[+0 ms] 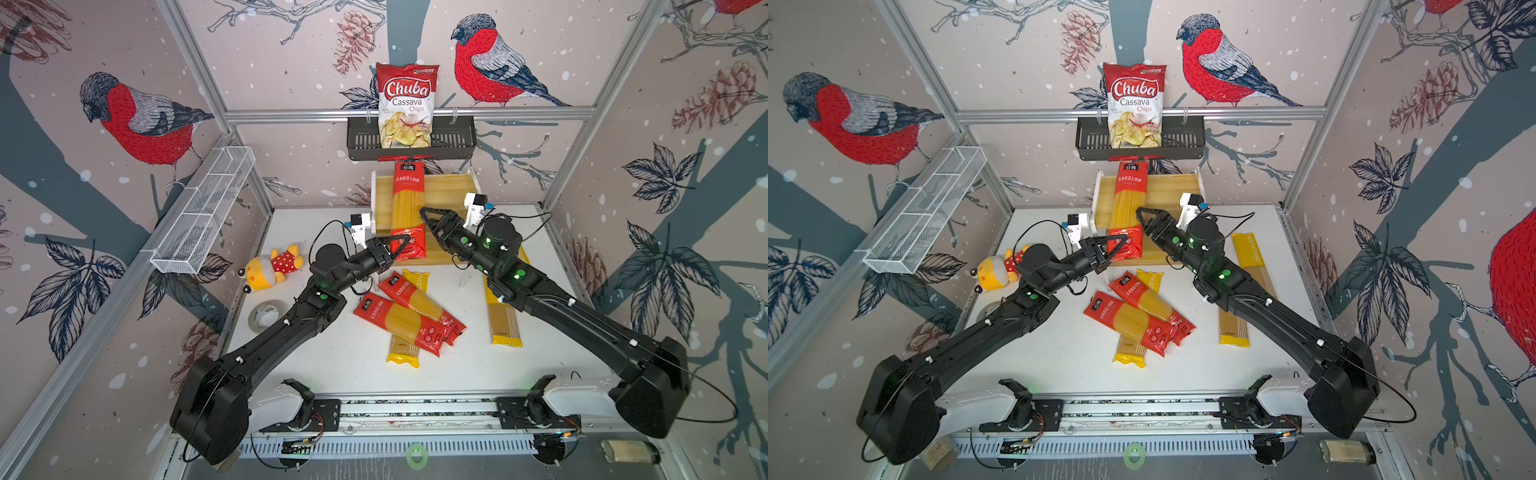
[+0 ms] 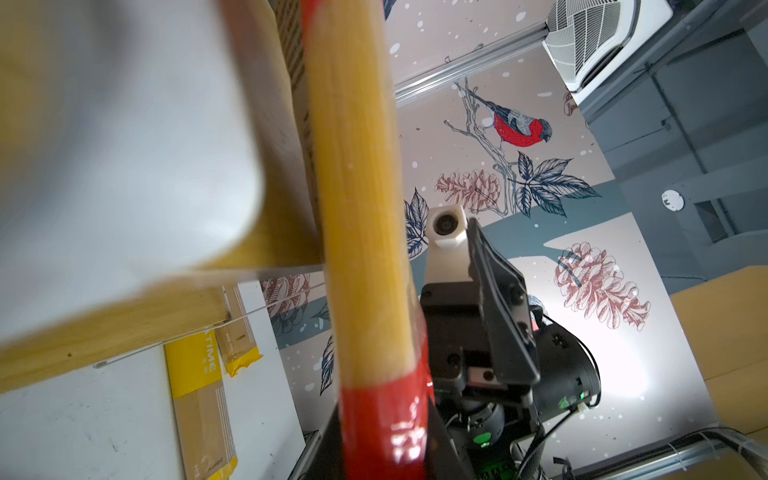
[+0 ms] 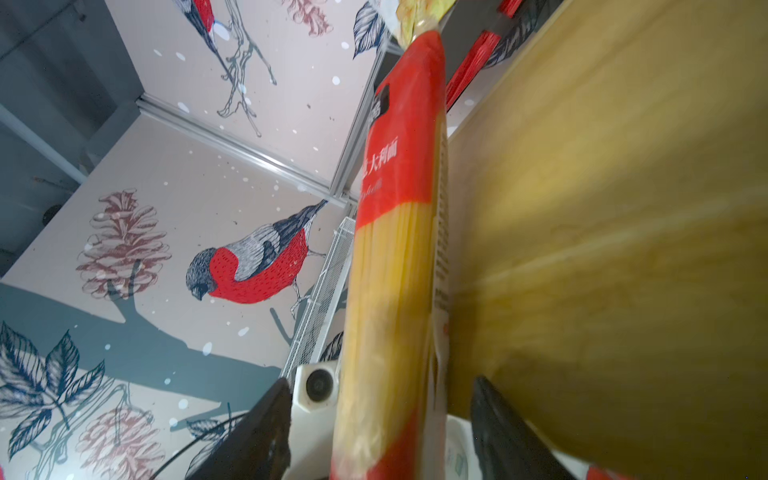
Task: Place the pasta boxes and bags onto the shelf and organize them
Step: 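Lower the upright bag onto the shelf's upper tier with both grippers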
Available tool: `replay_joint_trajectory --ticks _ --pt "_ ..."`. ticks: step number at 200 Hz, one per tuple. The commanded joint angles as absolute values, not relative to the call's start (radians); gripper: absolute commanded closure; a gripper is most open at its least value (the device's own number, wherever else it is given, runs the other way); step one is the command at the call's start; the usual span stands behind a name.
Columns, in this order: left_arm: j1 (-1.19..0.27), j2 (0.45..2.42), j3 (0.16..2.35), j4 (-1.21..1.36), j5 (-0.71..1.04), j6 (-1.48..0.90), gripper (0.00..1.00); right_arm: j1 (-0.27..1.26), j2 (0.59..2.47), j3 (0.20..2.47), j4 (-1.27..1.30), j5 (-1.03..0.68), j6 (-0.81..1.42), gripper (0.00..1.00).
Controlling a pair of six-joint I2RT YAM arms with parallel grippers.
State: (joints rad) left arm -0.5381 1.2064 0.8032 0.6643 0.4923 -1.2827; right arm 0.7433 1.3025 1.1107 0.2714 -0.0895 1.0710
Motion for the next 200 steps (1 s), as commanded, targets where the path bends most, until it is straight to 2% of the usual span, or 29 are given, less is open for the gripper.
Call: replay_joint_trajectory --ticks 1,35,48,65,85,109,152,200 --pt "-0.554 1.190 0.833 0.740 0.429 -1.251 0.84 0.771 1.304 1.098 0.231 -0.147 1.045 0.28" --pt "-0.578 1.180 0.846 0.677 0.394 -1.208 0.82 0.794 1.324 1.090 0.299 -0.189 1.069 0.32" --pt "-0.579 1.174 0.847 0.671 0.389 -1.203 0.82 0.797 1.330 1.112 0.281 -0.185 1.064 0.39" --pt "-0.578 1.171 0.857 0.651 0.388 -1.192 0.79 0.797 1.324 1.117 0.276 -0.179 1.069 0.55" --pt "-0.578 1.159 0.864 0.628 0.383 -1.176 0.68 0.798 1.313 1.110 0.289 -0.172 1.078 0.68" --pt "-0.577 1.113 0.864 0.545 0.367 -1.118 0.52 0.793 1.325 1.129 0.296 -0.174 1.086 0.78" --pt "-0.495 0.989 0.844 0.398 0.357 -1.045 0.39 0.786 1.405 1.235 0.317 -0.222 1.117 0.81" --pt "-0.356 0.908 0.837 0.260 0.406 -0.968 0.36 0.795 1.518 1.371 0.326 -0.214 1.198 0.77"
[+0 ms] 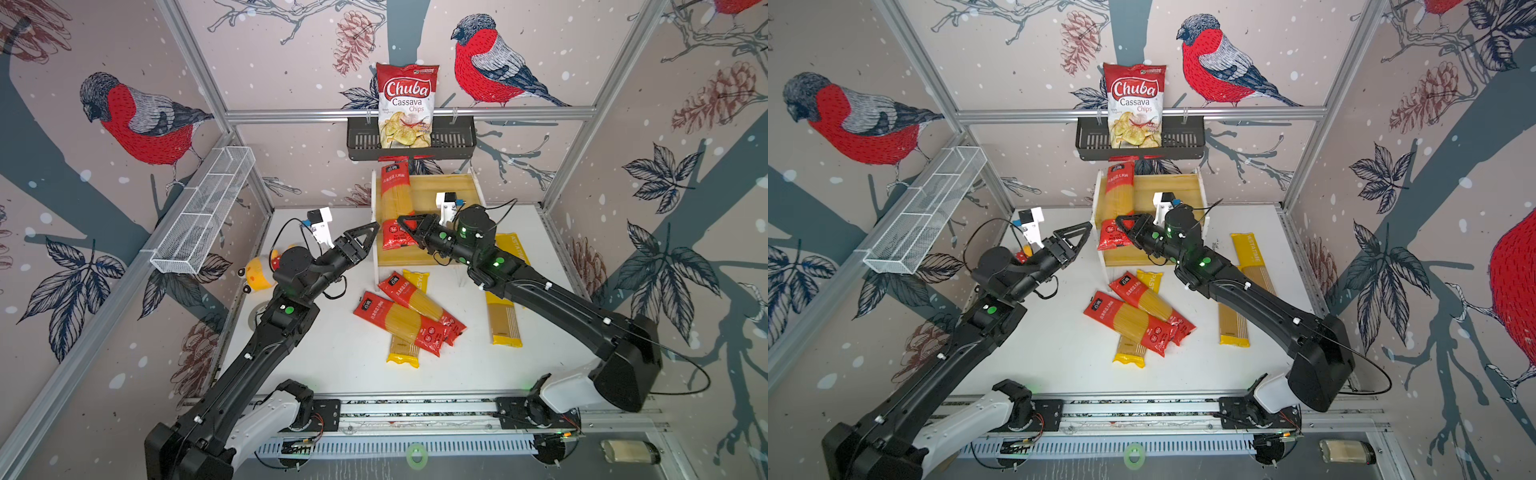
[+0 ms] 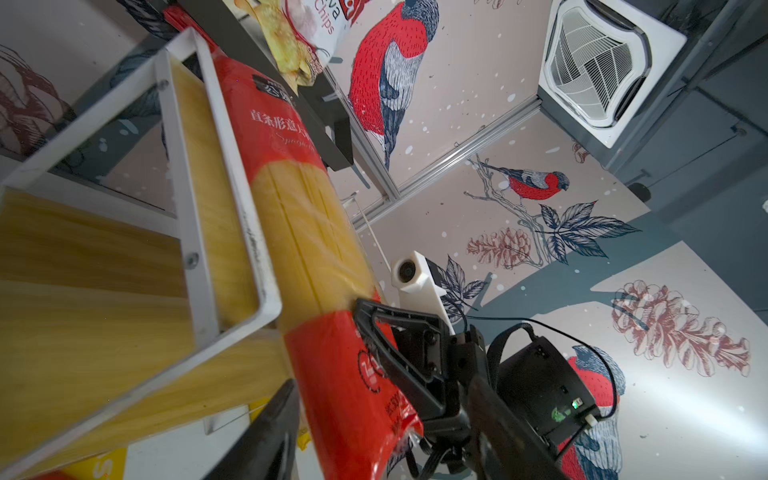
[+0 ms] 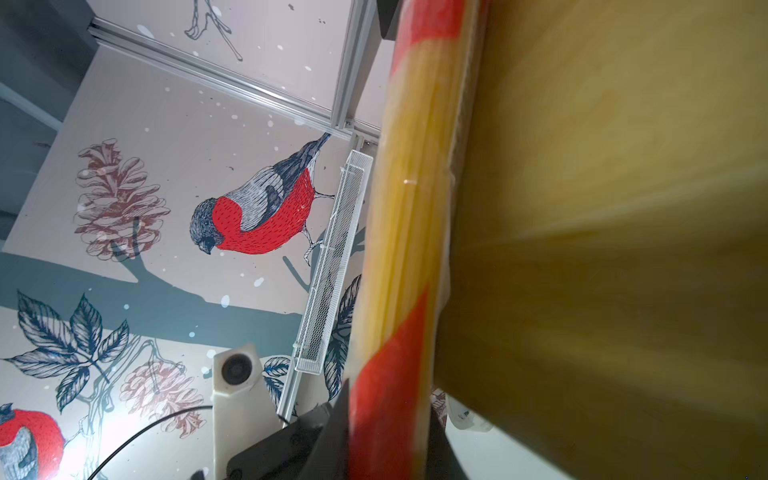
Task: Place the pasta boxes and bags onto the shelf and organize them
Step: 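Lower the upright bag onto the shelf's upper tier with both grippers, then open both grippers and draw them back from the standing bag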
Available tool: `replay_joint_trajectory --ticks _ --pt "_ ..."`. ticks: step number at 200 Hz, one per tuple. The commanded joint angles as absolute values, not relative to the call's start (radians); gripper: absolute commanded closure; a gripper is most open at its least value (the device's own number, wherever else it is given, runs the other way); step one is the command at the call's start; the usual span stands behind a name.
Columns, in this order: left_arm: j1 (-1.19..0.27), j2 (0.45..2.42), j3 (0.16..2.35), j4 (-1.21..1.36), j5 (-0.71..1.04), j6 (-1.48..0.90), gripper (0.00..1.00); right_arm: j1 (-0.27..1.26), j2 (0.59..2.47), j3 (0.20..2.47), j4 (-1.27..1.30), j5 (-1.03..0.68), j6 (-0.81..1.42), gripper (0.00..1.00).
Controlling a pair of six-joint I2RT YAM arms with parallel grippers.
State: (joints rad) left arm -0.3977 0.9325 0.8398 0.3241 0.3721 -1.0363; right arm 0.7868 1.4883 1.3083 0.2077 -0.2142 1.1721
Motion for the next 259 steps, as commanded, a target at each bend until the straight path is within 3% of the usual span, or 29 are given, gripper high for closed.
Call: replay_joint_trajectory --ticks 1,24,59,118,143,210,259 --pt "-0.353 0.907 0.837 0.260 0.407 -0.968 0.36 0.795 1.518 1.372 0.324 -0.211 1.199 0.77" --pt "-0.321 0.895 0.828 0.260 0.432 -0.971 0.36 0.796 1.523 1.355 0.331 -0.187 1.218 0.71" --pt "-0.317 0.897 0.792 0.308 0.461 -0.989 0.35 0.796 1.494 1.321 0.300 -0.215 1.203 0.51" --pt "-0.331 0.884 0.720 0.387 0.501 -0.982 0.31 0.816 1.418 1.225 0.250 -0.199 1.183 0.43" --pt "-0.350 0.866 0.691 0.384 0.488 -0.977 0.31 0.824 1.431 1.218 0.273 -0.215 1.193 0.46" --pt "-0.358 0.860 0.686 0.382 0.486 -0.966 0.32 0.794 1.458 1.255 0.280 -0.213 1.178 0.74" --pt "-0.358 0.843 0.668 0.378 0.474 -0.966 0.32 0.798 1.470 1.241 0.294 -0.241 1.186 0.74"
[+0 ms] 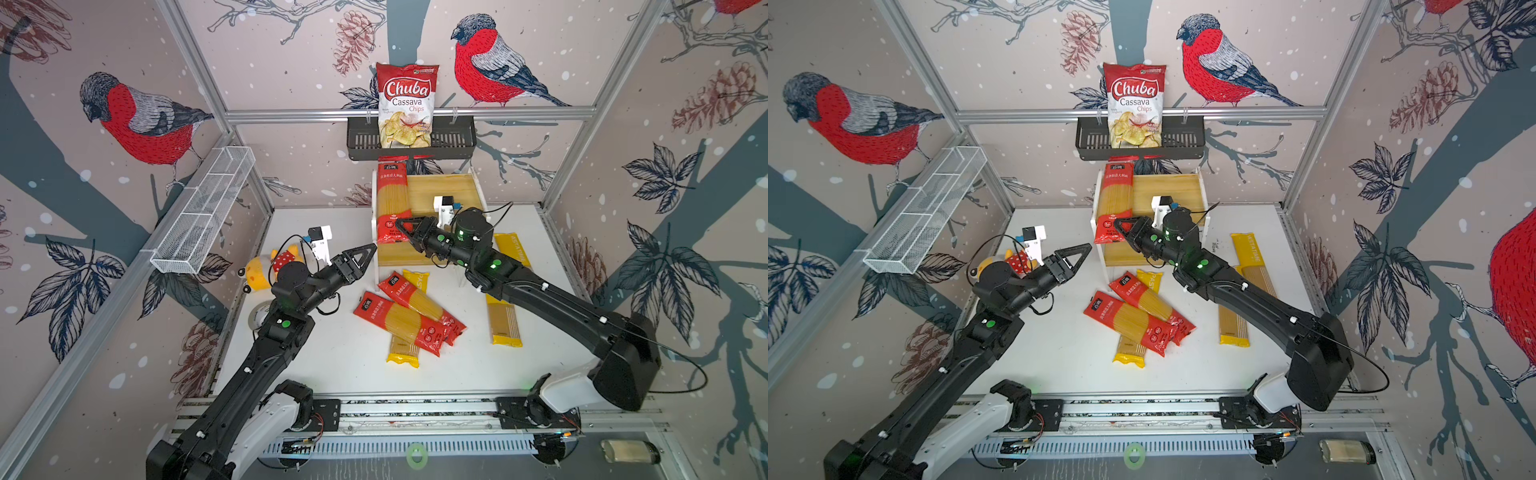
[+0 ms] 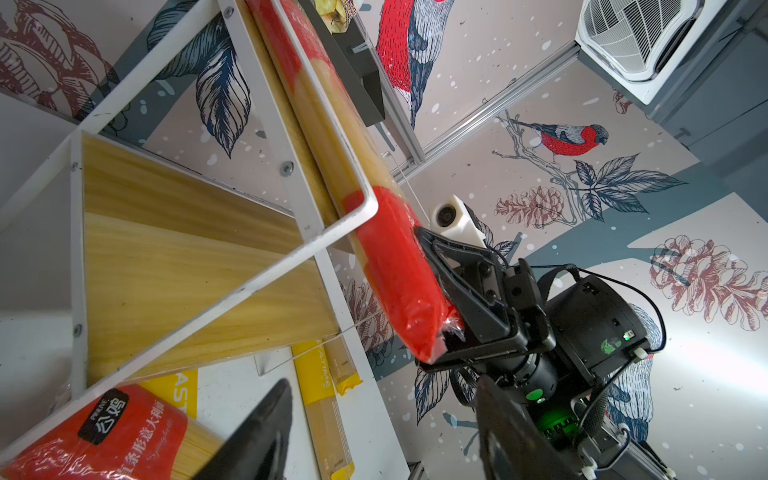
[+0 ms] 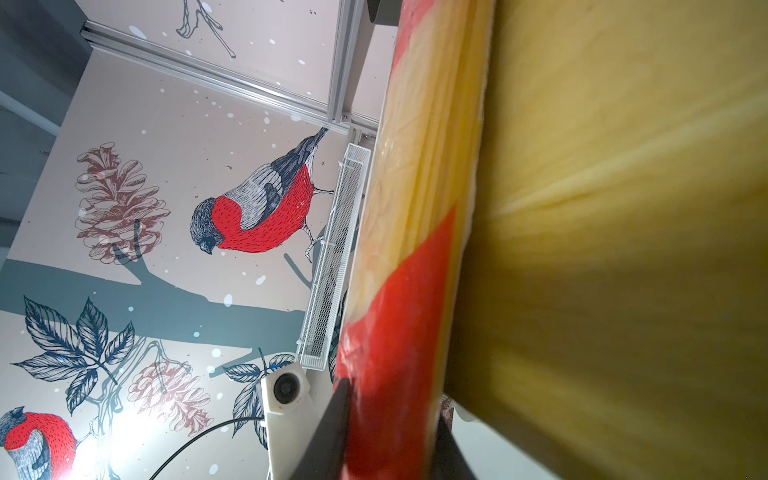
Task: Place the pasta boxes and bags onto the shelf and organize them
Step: 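Open both grippers and draw them back from the standing bag, then lower both grippers onto the next red spaghetti bag on the table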
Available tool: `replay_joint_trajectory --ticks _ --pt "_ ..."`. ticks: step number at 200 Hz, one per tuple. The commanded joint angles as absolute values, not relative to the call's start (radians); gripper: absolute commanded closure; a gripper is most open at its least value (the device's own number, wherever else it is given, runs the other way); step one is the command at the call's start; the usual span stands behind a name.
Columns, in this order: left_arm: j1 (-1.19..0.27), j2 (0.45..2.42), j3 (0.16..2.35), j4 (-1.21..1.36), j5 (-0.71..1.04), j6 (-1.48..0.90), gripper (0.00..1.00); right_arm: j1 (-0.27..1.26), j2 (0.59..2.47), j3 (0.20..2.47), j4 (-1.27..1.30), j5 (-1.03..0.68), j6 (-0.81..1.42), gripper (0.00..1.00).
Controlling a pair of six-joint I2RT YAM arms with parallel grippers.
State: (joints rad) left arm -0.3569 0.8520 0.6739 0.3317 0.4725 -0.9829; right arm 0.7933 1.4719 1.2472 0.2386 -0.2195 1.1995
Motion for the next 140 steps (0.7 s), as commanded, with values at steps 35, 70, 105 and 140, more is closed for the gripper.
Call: replay_joint_trajectory --ticks 35,70,105,140 --pt "-0.360 0.823 0.658 0.345 0.473 -0.952 0.32 0.798 1.424 1.221 0.274 -0.242 1.164 0.47" --pt "-0.396 0.763 0.619 0.260 0.401 -0.898 0.31 0.792 1.313 1.141 0.236 -0.246 1.098 0.35" --pt "-0.488 0.677 0.534 0.158 0.229 -0.862 0.31 0.842 1.173 1.025 0.131 -0.193 1.033 0.31" --pt "-0.625 0.585 0.382 0.164 0.072 -0.941 0.31 0.892 1.095 0.846 0.027 -0.129 1.001 0.32"
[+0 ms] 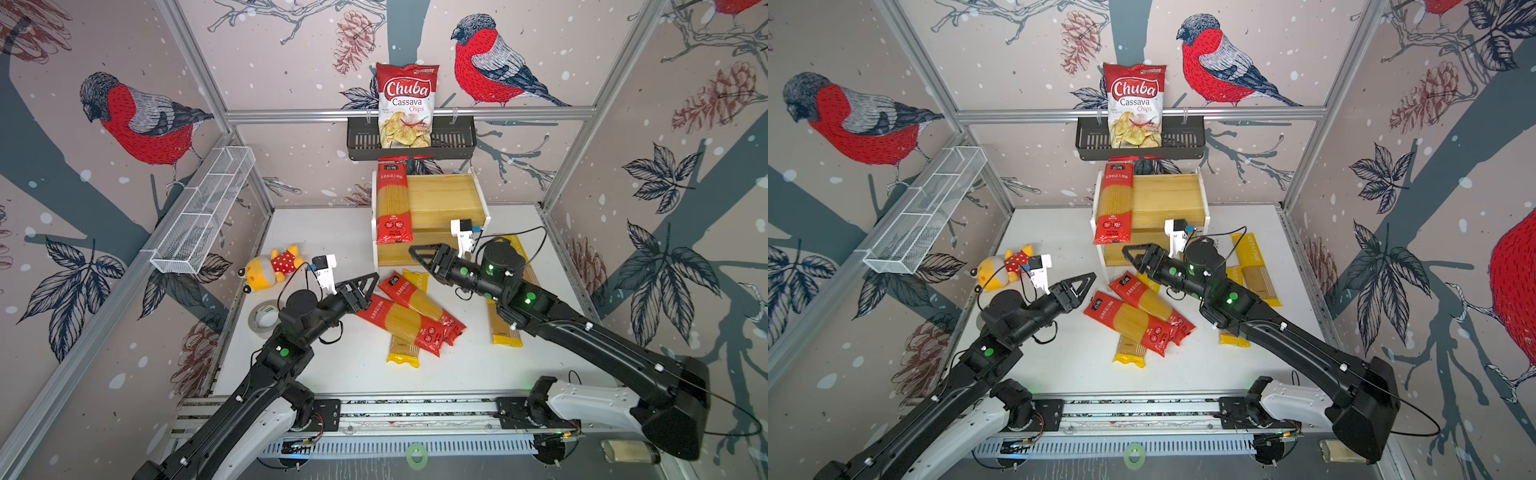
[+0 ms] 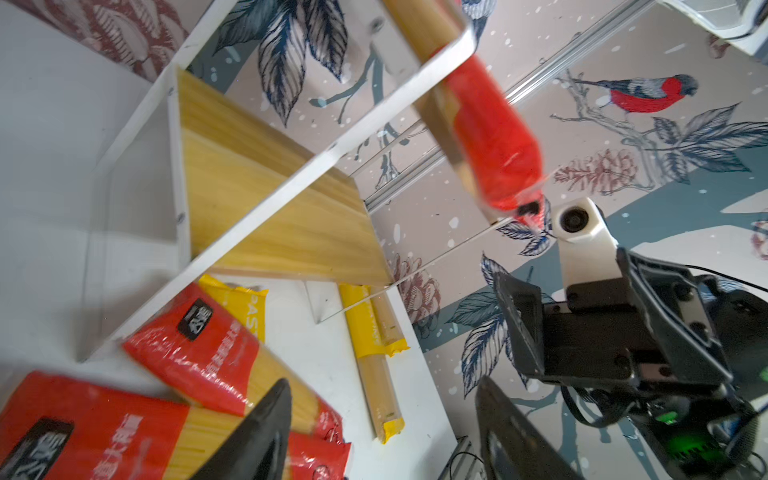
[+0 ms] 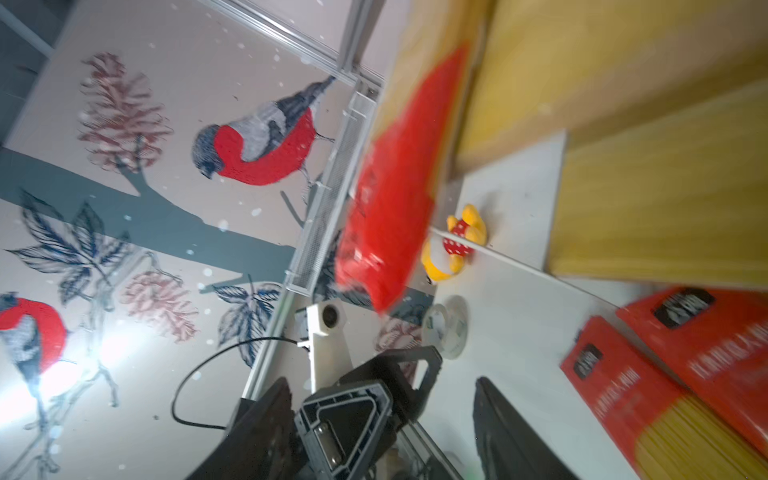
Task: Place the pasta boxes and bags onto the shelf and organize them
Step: 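Lower both grippers onto the next red spaghetti bag on the table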
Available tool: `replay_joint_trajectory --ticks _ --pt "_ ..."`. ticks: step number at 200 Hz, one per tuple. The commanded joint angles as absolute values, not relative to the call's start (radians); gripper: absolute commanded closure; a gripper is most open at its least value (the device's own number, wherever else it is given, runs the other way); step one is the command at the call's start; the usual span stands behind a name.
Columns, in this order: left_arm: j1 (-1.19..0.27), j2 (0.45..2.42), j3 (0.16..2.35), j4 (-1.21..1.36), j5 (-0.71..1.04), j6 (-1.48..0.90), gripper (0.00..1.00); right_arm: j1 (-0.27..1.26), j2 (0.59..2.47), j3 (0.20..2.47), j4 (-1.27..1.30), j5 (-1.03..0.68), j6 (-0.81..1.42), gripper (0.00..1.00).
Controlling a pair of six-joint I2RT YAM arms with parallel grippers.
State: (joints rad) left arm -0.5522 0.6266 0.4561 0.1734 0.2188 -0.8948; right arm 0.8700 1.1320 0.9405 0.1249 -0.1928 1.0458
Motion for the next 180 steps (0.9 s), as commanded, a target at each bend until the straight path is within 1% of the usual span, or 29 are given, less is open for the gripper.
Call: replay_joint_trajectory --ticks 1,38,61,93,114,134,156,180 --pt "-0.633 0.583 0.378 0.166 0.069 -0.945 0.31 0.892 1.093 0.840 0.026 -0.126 1.000 0.33" --pt "-0.828 0.572 0.219 0.227 -0.070 -1.026 0.31 0.899 1.052 0.671 -0.026 -0.075 0.933 0.36" --pt "-0.891 0.606 0.160 0.260 -0.097 -1.062 0.31 0.888 1.062 0.609 -0.036 -0.065 0.899 0.36" --pt "-0.924 0.638 0.118 0.263 -0.088 -1.105 0.31 0.852 1.061 0.564 -0.097 -0.061 0.870 0.37" --pt "-0.927 0.661 0.073 0.297 -0.105 -1.156 0.31 0.818 1.057 0.530 -0.100 -0.077 0.853 0.36" --pt "-0.928 0.720 0.076 0.312 -0.100 -1.158 0.31 0.788 1.072 0.506 -0.079 -0.097 0.843 0.36" --pt "-0.928 0.791 0.105 0.309 -0.092 -1.159 0.30 0.792 1.125 0.494 -0.022 -0.143 0.866 0.37" --pt "-0.927 0.862 0.127 0.306 -0.076 -1.158 0.30 0.847 1.183 0.502 0.022 -0.147 0.892 0.42"
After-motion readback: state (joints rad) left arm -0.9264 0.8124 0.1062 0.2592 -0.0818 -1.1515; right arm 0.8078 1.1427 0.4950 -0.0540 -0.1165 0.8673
